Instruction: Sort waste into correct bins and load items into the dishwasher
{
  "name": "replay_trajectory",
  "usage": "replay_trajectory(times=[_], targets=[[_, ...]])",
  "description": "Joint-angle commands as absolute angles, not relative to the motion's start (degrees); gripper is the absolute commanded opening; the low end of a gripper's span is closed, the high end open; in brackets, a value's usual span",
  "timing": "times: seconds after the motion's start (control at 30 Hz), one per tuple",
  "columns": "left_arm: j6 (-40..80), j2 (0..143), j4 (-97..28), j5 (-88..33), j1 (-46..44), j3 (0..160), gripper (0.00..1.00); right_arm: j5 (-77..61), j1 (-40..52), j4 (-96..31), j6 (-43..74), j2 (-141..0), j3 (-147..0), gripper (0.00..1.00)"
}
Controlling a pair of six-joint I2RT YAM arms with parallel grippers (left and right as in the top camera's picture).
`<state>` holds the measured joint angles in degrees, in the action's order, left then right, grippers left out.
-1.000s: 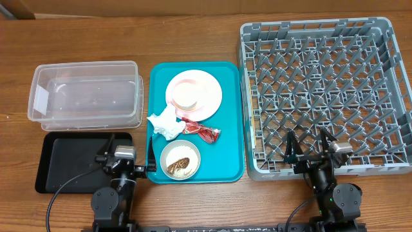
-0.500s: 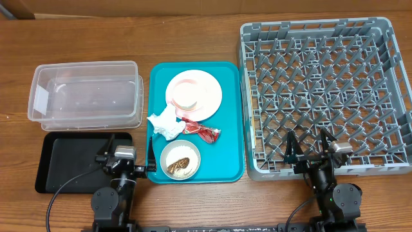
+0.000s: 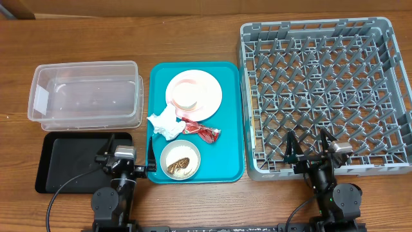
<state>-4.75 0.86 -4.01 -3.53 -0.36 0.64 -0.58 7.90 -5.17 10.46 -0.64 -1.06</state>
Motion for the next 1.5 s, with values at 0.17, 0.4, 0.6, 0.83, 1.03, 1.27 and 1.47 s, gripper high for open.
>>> replay_trajectory(times=[0.17,0.4,0.6,0.83,1.03,1.27,1.47], targets=[[1.0,0.3,-1.1,-4.9,-0.5,2.4,1.00,-0.1,7.7,-4.8,10.5,-0.2,-0.5,1.00],[5.8,1.3,-12.5,1.8,-0.5,22.9,0.99,0.0,7.7,-4.8,10.5,-0.2,-0.5,1.00],[16.6,13.5,-32.2,5.8,-0.5,48.3,1.00,-0.1,7.7,-4.8,10.5,-0.2,-0.5,1.00],[21.4,40.6,-51.7,-1.8,-0.5,79.2,1.00,-0.1,7.7,-4.8,10.5,-0.2,-0.5,1.00],[21.9,68.8,-69.8,-12.0,-0.5,108.5,1.00,0.0,7.7,-4.8,10.5,-0.2,-0.5,1.00],[21.8,84.2,-71.1,-24.0,-0.5,114.4,1.00,-0.1,7.7,-4.8,10.5,-0.2,-0.5,1.00],[20.0,93.2,-72.3,-27.3,-0.5,114.4,1.00,0.0,7.7,-4.8,10.5,-0.2,-0.5,1.00]])
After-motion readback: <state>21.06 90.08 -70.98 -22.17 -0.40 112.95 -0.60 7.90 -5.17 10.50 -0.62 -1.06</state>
